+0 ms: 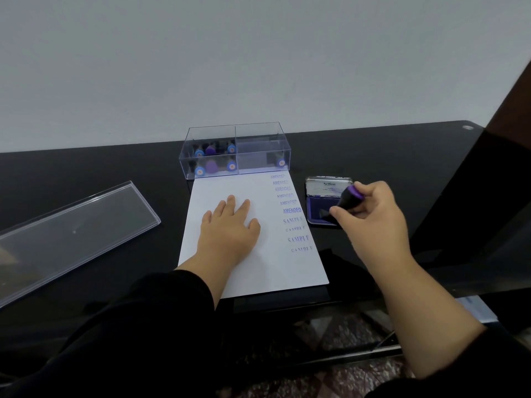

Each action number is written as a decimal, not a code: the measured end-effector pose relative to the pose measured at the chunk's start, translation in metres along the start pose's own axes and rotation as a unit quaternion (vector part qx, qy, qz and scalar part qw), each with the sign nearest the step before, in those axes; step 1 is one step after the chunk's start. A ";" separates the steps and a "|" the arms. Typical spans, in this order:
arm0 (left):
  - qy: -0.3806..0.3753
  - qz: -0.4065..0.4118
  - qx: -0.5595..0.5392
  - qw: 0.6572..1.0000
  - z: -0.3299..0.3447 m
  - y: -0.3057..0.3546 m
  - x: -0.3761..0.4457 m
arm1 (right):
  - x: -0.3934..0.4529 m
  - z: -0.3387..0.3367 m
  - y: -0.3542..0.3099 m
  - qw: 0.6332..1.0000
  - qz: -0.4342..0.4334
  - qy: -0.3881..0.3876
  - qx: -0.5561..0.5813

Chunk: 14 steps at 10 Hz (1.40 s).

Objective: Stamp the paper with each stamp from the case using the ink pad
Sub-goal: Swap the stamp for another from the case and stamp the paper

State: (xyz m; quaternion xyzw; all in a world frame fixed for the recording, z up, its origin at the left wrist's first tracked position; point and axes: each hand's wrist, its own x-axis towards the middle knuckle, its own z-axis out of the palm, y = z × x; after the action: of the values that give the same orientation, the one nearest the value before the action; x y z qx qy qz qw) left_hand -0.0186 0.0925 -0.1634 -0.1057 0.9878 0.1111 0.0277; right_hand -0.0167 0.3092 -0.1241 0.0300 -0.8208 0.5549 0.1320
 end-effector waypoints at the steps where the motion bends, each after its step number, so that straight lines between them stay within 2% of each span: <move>1: 0.003 0.000 -0.001 1.000 0.001 0.000 0.000 | 0.005 -0.003 0.002 0.999 0.018 0.017 0.029; 3: 0.000 0.001 0.003 1.000 0.000 0.000 0.000 | 0.009 0.002 0.008 0.994 0.064 0.027 0.085; 6: -0.003 -0.002 0.003 1.000 0.000 0.000 0.000 | 0.009 0.012 0.001 0.990 0.071 0.019 0.122; 14: -0.007 0.001 0.005 1.000 -0.001 0.000 0.000 | 0.008 0.014 -0.004 0.987 0.083 0.008 0.134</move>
State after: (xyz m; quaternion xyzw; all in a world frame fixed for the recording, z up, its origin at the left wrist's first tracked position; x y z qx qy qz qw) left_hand -0.0187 0.0921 -0.1629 -0.1039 0.9882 0.1067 0.0352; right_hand -0.0267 0.2957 -0.1235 -0.0256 -0.7372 0.6695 0.0871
